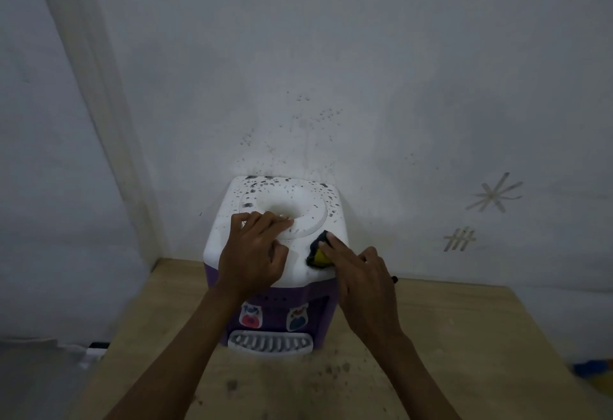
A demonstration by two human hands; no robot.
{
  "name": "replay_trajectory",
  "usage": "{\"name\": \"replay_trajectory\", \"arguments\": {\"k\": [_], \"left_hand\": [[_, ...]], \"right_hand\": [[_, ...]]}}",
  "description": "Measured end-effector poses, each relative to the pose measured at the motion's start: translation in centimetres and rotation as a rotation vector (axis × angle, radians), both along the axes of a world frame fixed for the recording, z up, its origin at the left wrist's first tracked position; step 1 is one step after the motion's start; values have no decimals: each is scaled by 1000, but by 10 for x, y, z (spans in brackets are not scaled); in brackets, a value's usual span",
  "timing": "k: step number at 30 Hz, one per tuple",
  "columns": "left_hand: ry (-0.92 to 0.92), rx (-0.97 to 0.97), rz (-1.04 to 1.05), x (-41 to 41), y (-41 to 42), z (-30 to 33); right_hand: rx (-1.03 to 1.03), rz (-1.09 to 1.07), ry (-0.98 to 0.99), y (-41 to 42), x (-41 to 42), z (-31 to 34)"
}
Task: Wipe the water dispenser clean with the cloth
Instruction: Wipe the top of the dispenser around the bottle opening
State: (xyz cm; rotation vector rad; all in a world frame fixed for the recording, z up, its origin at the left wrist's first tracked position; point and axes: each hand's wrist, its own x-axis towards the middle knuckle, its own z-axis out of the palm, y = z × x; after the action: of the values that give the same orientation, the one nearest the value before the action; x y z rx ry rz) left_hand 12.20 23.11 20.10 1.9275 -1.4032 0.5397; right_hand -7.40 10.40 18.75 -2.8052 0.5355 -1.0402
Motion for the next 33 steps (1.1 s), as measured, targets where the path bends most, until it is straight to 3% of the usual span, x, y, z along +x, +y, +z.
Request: {"name": "replay_trajectory", "arguments": {"k": [8, 15, 21, 28, 33], "left_hand": [[19, -19, 9, 0, -1, 0], [27, 28, 1, -2, 0, 4], [34, 4, -1, -4, -1, 4], [51, 6, -1, -4, -1, 5], [65, -25, -6, -7, 0, 7]], "right_hand": [[74, -96, -74, -6, 1, 0], [25, 6, -14, 8, -10, -9], [31, -155, -82, -1, 7, -1], [-14, -2, -32, 14, 8, 2], [-1, -132, -25, -2, 1, -1]]}}
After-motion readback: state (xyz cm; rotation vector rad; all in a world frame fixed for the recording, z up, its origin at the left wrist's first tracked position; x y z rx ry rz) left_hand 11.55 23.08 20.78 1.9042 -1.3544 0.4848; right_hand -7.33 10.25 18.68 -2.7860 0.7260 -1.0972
